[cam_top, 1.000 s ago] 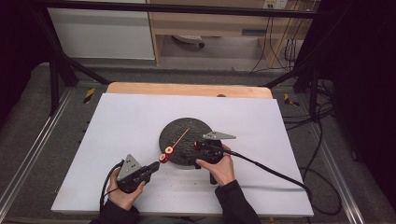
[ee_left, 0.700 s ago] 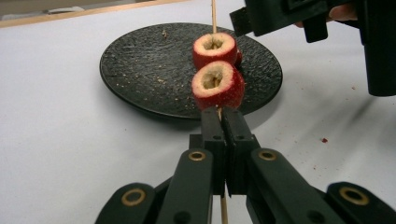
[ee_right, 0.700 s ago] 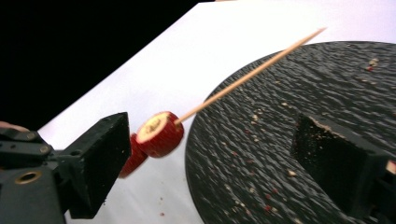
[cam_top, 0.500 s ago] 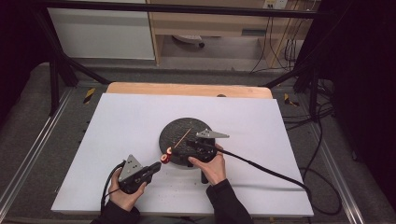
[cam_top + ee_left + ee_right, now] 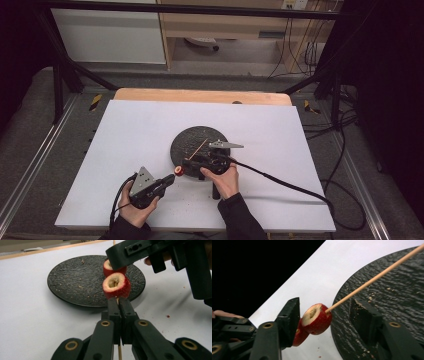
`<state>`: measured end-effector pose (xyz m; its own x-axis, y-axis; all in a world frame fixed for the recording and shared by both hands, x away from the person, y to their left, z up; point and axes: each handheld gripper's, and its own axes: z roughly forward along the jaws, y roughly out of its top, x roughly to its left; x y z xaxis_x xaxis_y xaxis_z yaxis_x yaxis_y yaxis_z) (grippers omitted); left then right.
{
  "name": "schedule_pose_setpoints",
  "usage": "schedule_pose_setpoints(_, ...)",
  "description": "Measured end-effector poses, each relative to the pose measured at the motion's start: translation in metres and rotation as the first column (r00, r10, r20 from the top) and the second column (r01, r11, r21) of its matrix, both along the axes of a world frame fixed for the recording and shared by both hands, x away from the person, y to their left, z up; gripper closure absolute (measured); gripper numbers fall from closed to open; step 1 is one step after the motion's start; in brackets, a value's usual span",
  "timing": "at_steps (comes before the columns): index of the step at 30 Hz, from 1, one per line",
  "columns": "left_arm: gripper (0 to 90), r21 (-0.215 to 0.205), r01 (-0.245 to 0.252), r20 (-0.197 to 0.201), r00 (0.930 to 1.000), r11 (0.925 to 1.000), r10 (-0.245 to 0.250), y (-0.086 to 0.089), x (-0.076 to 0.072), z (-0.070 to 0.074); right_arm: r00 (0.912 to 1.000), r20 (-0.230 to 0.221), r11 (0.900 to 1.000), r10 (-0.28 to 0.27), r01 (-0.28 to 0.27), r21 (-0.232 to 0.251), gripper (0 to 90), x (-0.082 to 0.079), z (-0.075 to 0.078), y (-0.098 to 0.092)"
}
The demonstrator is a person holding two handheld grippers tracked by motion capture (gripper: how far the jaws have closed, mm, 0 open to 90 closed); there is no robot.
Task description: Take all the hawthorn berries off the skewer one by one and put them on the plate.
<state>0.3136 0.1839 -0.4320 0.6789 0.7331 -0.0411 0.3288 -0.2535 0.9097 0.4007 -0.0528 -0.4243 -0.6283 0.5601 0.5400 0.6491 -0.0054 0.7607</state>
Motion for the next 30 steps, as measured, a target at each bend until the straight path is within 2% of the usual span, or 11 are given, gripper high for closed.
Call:
schedule_pose_setpoints(5,88.4,0.002,0.003,0.000,1.0000,1.0000,-0.003,-0.001,0.000,-0.001,0.9993,-0.030,0.999,0.023,-0.022,0.023,56.8,0.000,-0.002,0.001)
schedule_pose_setpoints(9,88.4,0.001,0.003,0.002,1.0000,1.0000,-0.003,-0.001,0.000,0.000,0.9987,-0.040,0.999,0.032,-0.030,0.032,62.2,0.000,-0.001,0.001)
schedule_pose_setpoints(17,88.4,-0.006,0.003,0.016,0.9999,1.0000,-0.003,0.000,-0.001,0.001,0.9988,-0.038,0.999,0.033,-0.031,0.042,63.3,0.001,0.003,-0.001)
schedule_pose_setpoints(30,88.4,-0.022,0.001,0.028,0.9996,0.9998,-0.001,0.003,-0.002,0.005,0.9997,0.007,0.999,-0.023,0.022,0.033,63.7,0.010,0.018,-0.011)
